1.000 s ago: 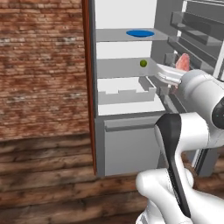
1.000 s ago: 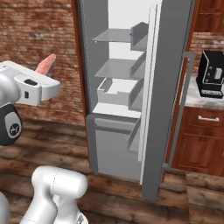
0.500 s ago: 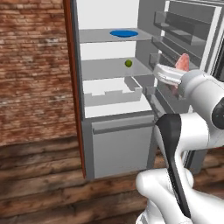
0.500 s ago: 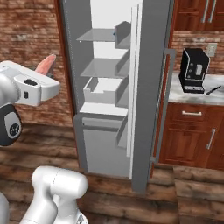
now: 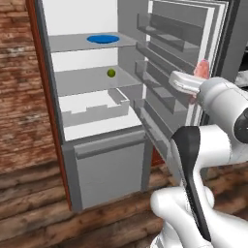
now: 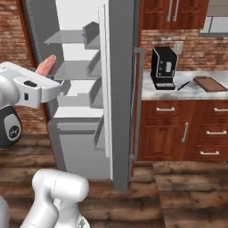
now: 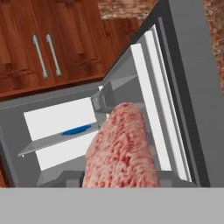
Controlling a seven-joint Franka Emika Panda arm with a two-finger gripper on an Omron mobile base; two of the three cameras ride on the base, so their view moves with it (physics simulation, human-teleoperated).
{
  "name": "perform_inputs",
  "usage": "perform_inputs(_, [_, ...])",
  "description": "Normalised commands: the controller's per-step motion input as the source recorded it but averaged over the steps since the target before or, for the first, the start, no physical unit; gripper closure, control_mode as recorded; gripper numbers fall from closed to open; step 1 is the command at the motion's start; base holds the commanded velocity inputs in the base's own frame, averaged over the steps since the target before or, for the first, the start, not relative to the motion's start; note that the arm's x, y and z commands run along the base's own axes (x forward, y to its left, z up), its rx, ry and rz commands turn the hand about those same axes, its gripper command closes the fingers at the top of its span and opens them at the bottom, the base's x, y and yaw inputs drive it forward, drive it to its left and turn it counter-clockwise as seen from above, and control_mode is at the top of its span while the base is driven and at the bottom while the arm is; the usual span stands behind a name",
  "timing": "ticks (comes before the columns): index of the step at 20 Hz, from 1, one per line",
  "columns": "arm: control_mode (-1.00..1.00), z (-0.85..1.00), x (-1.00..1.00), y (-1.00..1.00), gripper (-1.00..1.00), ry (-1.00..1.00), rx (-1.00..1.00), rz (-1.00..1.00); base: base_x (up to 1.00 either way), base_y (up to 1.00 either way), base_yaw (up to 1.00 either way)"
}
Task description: Retrieve the steak from the fridge and place it on the cutting board.
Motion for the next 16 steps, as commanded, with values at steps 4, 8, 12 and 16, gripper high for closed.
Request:
perform_inputs(4, [1.00,0.00,0.00,0.00,1.00,0.00,0.00,0.00,-0.51,0.00,-0.60])
perform_inputs(8, [1.00,0.00,0.00,0.00,1.00,0.00,0.00,0.00,-0.40,0.00,-0.62])
perform_inputs(12, [1.00,0.00,0.00,0.00,1.00,0.00,0.00,0.00,-0.35,0.00,-0.61])
perform_inputs(16, [1.00,0.00,0.00,0.00,1.00,0.00,0.00,0.00,-0.36,0.00,-0.59])
